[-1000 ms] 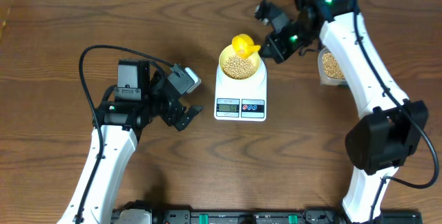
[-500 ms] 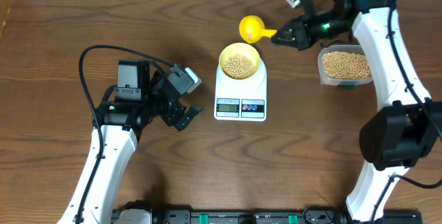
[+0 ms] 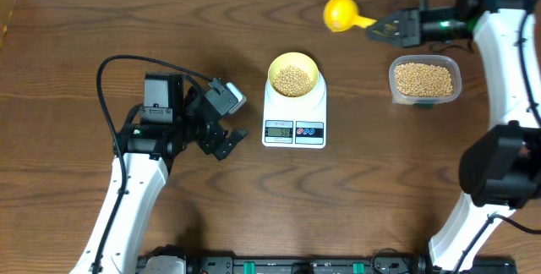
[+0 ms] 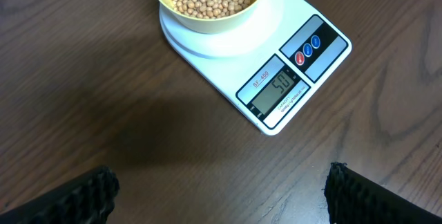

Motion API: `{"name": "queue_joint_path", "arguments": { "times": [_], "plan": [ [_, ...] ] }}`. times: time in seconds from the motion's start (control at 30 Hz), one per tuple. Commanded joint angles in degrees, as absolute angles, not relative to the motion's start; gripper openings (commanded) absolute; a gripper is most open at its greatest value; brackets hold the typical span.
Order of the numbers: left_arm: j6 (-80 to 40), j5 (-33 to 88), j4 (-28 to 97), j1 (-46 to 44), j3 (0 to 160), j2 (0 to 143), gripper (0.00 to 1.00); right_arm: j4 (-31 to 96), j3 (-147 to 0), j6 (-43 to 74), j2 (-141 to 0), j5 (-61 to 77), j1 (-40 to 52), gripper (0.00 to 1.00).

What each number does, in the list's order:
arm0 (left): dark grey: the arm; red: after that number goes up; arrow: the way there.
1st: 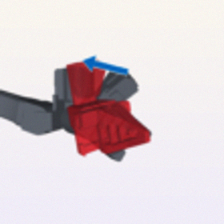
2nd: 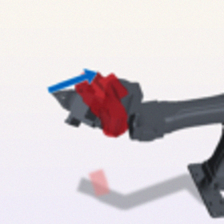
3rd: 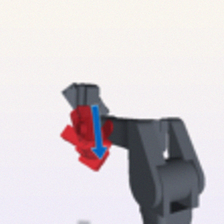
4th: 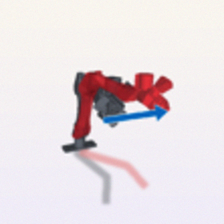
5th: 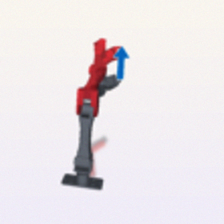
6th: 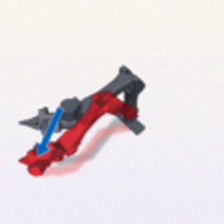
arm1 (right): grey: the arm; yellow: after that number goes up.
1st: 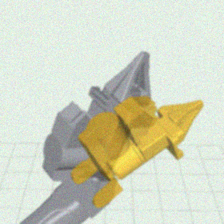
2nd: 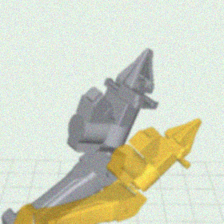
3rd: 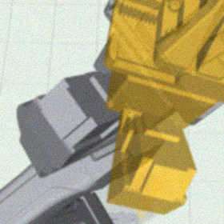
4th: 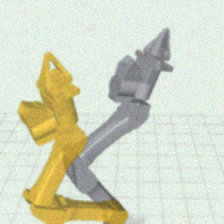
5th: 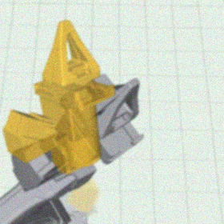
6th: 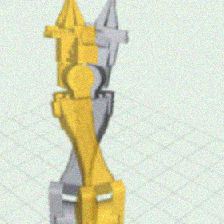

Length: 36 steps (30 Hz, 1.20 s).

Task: Scoop item into bowl and weigh 50g on scale
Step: 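Lift the yellow scoop and carry it right over the soybean tub, then lower the scoop into the soybean tub with the right gripper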

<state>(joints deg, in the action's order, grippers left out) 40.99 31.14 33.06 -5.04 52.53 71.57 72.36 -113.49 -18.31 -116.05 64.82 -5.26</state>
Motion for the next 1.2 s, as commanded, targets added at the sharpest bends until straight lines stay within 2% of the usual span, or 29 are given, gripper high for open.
{"name": "queue_joint_path", "arguments": {
  "times": [0.0,0.4,0.53,1.17],
  "plan": [
    [41.98,30.81,33.21,-4.89,52.66,71.92,0.97,73.6,-113.69,-17.15,-111.87,65.82,-8.01,0.01],
    [41.98,30.81,33.21,-4.89,52.66,71.92,0.98,83.13,-113.69,-14.79,-107.87,43.48,-15.81,0.01],
    [41.98,30.81,33.21,-4.89,52.66,71.92,0.97,86.26,-113.62,-13.65,-107.98,31.42,-16.4,0.01],
    [41.98,30.81,33.21,-4.89,52.66,71.92,0.98,82.98,-113.49,-11.11,-110.54,3.79,-6.2,0.01]
  ]
}}
